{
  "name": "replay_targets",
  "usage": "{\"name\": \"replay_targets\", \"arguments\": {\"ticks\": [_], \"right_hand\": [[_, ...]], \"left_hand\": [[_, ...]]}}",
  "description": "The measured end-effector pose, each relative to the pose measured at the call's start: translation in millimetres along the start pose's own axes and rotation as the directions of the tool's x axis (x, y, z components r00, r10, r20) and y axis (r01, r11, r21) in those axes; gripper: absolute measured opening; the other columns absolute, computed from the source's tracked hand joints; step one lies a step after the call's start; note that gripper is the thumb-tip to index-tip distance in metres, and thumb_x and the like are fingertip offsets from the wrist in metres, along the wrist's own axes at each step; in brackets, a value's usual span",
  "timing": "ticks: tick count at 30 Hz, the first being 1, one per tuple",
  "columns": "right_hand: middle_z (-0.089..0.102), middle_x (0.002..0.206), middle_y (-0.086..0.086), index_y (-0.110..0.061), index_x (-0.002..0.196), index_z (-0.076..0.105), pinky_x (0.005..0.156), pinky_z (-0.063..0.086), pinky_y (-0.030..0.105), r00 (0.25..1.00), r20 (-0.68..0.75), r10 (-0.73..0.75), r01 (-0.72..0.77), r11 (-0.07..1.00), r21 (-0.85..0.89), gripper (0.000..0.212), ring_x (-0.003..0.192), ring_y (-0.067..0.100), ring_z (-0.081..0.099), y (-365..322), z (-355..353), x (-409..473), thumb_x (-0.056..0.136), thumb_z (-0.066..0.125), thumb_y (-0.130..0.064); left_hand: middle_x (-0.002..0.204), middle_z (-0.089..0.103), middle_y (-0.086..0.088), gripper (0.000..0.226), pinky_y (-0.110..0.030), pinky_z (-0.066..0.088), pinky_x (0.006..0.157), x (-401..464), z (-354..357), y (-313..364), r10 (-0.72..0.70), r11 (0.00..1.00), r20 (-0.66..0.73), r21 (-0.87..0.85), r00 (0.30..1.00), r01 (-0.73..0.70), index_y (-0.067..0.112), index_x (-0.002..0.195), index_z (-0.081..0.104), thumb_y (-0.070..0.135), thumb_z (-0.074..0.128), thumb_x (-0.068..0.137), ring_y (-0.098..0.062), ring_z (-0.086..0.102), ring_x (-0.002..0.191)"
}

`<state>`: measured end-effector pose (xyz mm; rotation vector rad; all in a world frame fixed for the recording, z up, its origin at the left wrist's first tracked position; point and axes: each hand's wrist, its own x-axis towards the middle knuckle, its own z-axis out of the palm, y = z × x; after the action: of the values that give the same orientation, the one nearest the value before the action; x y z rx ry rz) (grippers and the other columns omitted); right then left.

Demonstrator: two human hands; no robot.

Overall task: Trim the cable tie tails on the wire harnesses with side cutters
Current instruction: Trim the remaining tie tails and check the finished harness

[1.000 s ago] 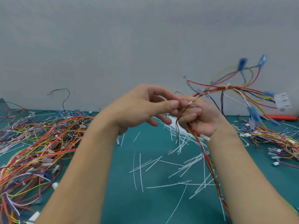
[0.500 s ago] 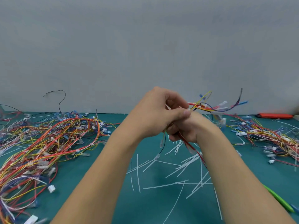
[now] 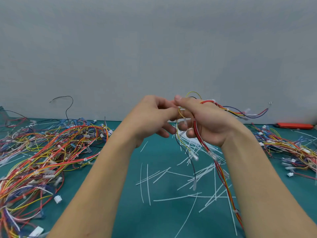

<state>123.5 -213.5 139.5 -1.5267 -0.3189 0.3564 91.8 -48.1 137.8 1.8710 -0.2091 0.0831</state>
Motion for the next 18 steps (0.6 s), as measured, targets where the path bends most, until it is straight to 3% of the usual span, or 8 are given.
{"name": "replay_targets", "arguments": {"ticks": [4,7,10,12,16,18], "right_hand": [[0.058,0.065,0.002,-0.013,0.091,0.061,0.041,0.041,0.025,0.992,-0.108,-0.061,0.054,0.997,-0.058,0.021,0.050,0.015,0.051,2.6,5.6,1.9,0.103,0.063,-0.030],[0.057,0.064,0.003,-0.017,0.079,0.063,0.054,0.045,0.030,0.983,-0.146,-0.112,0.080,0.975,-0.206,0.031,0.052,0.014,0.053,2.5,8.5,3.0,0.106,0.055,-0.030],[0.069,0.078,0.008,-0.014,0.086,0.070,0.065,0.050,0.034,0.989,-0.117,-0.092,0.071,0.983,-0.169,0.035,0.067,0.019,0.064,1.6,12.1,2.0,0.109,0.049,-0.029],[0.076,0.082,0.006,-0.013,0.095,0.073,0.061,0.057,0.031,0.996,-0.070,-0.058,0.054,0.997,-0.050,0.034,0.071,0.017,0.072,0.4,13.4,0.7,0.110,0.047,-0.031],[0.074,0.091,0.010,-0.017,0.112,0.072,0.052,0.053,0.027,0.999,0.009,-0.052,0.051,0.998,0.035,0.041,0.066,0.018,0.070,-6.0,12.1,-1.3,0.110,0.041,-0.043],[0.076,0.109,0.016,-0.016,0.114,0.070,0.075,0.059,0.038,0.997,0.047,-0.056,0.047,0.984,0.171,0.043,0.091,0.028,0.071,-9.8,13.8,-0.5,0.110,0.039,-0.045]], "left_hand": [[0.089,0.077,-0.003,0.014,-0.029,0.055,0.059,-2.4,2.7,1.1,0.003,0.989,0.104,0.144,0.995,-0.018,0.006,0.094,0.070,0.019,0.065,0.094,-0.016,0.074,0.072],[0.100,0.078,-0.003,0.017,-0.034,0.059,0.068,-2.7,0.9,-1.0,-0.018,0.989,0.202,0.145,0.979,-0.012,0.007,0.103,0.068,0.023,0.066,0.097,-0.018,0.077,0.087],[0.113,0.077,-0.003,0.021,-0.035,0.064,0.072,-5.2,0.3,-2.6,-0.015,0.999,0.328,0.039,0.945,0.002,0.003,0.115,0.064,0.020,0.061,0.102,-0.020,0.077,0.100],[0.118,0.075,-0.003,0.020,-0.037,0.064,0.076,-6.0,0.7,-3.4,0.028,0.999,0.371,-0.054,0.928,-0.008,0.004,0.120,0.063,0.015,0.059,0.104,-0.025,0.076,0.105],[0.106,0.075,-0.014,0.017,-0.037,0.063,0.079,-10.1,2.2,-0.6,0.066,0.982,0.451,-0.187,0.890,0.021,0.017,0.111,0.067,0.025,0.053,0.107,-0.029,0.075,0.097],[0.099,0.076,-0.017,0.027,-0.038,0.058,0.081,-13.0,3.9,2.6,0.050,0.972,0.501,-0.223,0.864,0.074,0.017,0.104,0.067,0.035,0.048,0.108,-0.028,0.074,0.091]]}}
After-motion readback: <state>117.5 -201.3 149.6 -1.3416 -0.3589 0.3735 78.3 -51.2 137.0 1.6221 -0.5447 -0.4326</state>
